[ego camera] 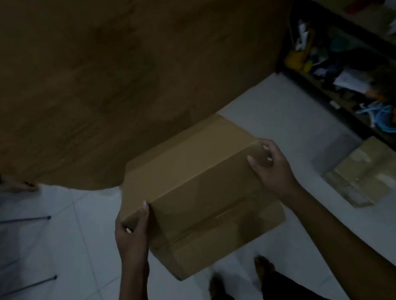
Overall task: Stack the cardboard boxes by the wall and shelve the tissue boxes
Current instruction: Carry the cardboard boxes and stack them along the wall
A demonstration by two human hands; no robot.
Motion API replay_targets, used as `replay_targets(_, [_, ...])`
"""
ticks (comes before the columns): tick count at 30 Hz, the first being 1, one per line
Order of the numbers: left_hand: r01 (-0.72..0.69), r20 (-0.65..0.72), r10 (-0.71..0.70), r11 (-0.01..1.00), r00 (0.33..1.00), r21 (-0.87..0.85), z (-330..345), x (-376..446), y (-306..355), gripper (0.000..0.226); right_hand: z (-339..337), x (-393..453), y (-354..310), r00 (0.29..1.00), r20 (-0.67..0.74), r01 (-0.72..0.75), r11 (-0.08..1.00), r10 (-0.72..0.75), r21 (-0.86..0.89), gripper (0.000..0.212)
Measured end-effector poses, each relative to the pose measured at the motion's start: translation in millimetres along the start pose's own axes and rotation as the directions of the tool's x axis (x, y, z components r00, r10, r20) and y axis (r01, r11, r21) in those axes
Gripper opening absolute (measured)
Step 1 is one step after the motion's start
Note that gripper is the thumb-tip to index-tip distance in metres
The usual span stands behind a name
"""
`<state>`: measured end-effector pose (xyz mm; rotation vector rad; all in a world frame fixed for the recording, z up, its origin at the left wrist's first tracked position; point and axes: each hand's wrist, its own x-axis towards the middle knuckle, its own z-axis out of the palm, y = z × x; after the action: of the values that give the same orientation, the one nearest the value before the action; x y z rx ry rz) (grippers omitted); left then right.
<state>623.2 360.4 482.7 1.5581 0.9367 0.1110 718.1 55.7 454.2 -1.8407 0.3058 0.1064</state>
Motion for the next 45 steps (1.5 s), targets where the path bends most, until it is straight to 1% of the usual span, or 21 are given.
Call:
replay_targets(4, [-0.100,0.125,0.092,0.993,0.988,0.067,2.7,-49.6,26.3,0.067,-60.4,-63.0,-11.9,0.996,-0.087,-0.023,0.999,0.026,0.034,0.052])
replay_targets(8, [-0.201,0.291,0.172,0.977,0.941,0.073,14.9,-85.8,41.6,0.045,-111.8,-127.5,-14.1,0.967,-0.246,-0.055,0.997,0.069,0.063,0.060])
replay_targets(11, [-0.257,0.437,0.205,0.965,0.876,0.061,24.2,-110.2,43.9,0.041,-138.6,-189.2,-11.1,0.903,-0.415,-0.087,0.993,0.113,0.081,0.063])
replay_targets(13, [-0.290,0.495,0.216,0.954,0.842,0.077,25.3,-124.3,35.1,0.046,-154.1,-230.0,-8.7,0.868,-0.474,-0.098,0.987,0.149,0.131,0.059])
replay_targets(16, [-0.373,0.601,0.241,0.922,0.762,0.102,35.4,-152.5,30.8,0.052,-178.1,-295.1,-5.3,0.772,-0.608,-0.071,0.976,0.186,0.208,0.048])
replay_targets(19, [-0.423,0.693,0.237,0.900,0.681,0.108,51.1,-188.2,21.5,0.052,-201.2,-356.7,4.0,0.718,-0.673,-0.039,0.976,0.176,0.213,0.033])
replay_targets(21, [-0.463,0.750,0.242,0.881,0.616,0.095,60.9,-217.3,12.5,0.054,-216.9,-396.2,11.0,0.698,-0.690,-0.024,0.969,0.192,0.246,0.038])
replay_targets(24, [-0.513,0.804,0.255,0.855,0.538,0.072,79.7,-271.4,-2.0,0.055,-246.7,-451.0,25.1,0.671,-0.694,-0.067,0.953,0.263,0.296,0.067])
replay_targets(25, [-0.537,0.825,0.257,0.841,0.503,0.065,86.6,-295.2,-8.9,0.057,-259.6,-472.3,32.3,0.655,-0.706,-0.067,0.951,0.270,0.301,0.074])
replay_targets(28, [-0.590,0.878,0.252,0.806,0.407,0.042,102.9,-362.4,-29.8,0.058,-294.3,-531.7,52.1,0.609,-0.748,-0.070,0.958,0.263,0.280,0.081])
replay_targets(31, [-0.647,0.913,0.230,0.761,0.336,0.046,117.9,-438.5,-61.5,0.060,-335.8,-601.9,84.6,0.537,-0.788,-0.054,0.945,0.300,0.323,0.083])
replay_targets(33, [-0.676,0.919,0.228,0.735,0.321,0.054,127.2,-483.7,-81.7,0.061,-362.3,-644.5,106.4,0.506,-0.795,-0.033,0.929,0.333,0.369,0.080])
replay_targets(37, [-0.700,0.934,0.229,0.714,0.273,0.030,145.4,-602.3,-138.4,0.056,-433.1,-749.8,154.2,0.468,-0.832,0.008,0.939,0.299,0.343,0.077])
replay_targets(39, [-0.703,0.946,0.210,0.711,0.246,0.025,149.3,-668.1,-165.5,0.054,-461.6,-805.6,172.5,0.424,-0.852,0.017,0.937,0.308,0.348,0.077])
replay_targets(40, [-0.695,0.951,0.201,0.718,0.236,0.021,149.8,-688.6,-171.8,0.052,-470.5,-820.7,177.8,0.401,-0.867,0.009,0.945,0.296,0.327,0.076])
replay_targets(42, [-0.695,0.963,0.190,0.719,0.193,-0.002,156.3,-746.8,-192.5,0.047,-499.4,-865.3,192.2,0.342,-0.892,-0.009,0.951,0.295,0.310,0.075])
replay_targets(45, [-0.699,0.977,0.170,0.714,0.131,-0.030,164.9,-824.6,-217.5,0.044,-540.5,-919.9,212.4,0.289,-0.921,0.011,0.961,0.261,0.276,0.071])
